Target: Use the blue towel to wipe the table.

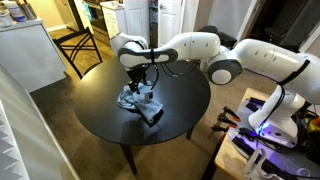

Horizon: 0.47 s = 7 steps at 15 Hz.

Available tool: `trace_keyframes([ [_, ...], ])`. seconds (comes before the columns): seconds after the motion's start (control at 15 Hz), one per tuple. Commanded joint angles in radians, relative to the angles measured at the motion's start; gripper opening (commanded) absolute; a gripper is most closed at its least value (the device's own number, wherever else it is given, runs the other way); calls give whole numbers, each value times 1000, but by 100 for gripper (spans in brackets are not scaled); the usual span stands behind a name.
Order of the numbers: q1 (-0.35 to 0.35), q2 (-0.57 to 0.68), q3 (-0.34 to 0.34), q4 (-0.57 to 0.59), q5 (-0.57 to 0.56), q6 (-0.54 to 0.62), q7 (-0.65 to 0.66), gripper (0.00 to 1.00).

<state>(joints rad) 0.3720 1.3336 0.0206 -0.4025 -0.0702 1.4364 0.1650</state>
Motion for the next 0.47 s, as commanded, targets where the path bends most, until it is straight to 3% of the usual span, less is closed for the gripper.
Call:
trace_keyframes([
  [0.0,-14,-29,3,-27,5,5,-8,100],
  [0.4,-11,-1,0,4,0,2,0,100],
])
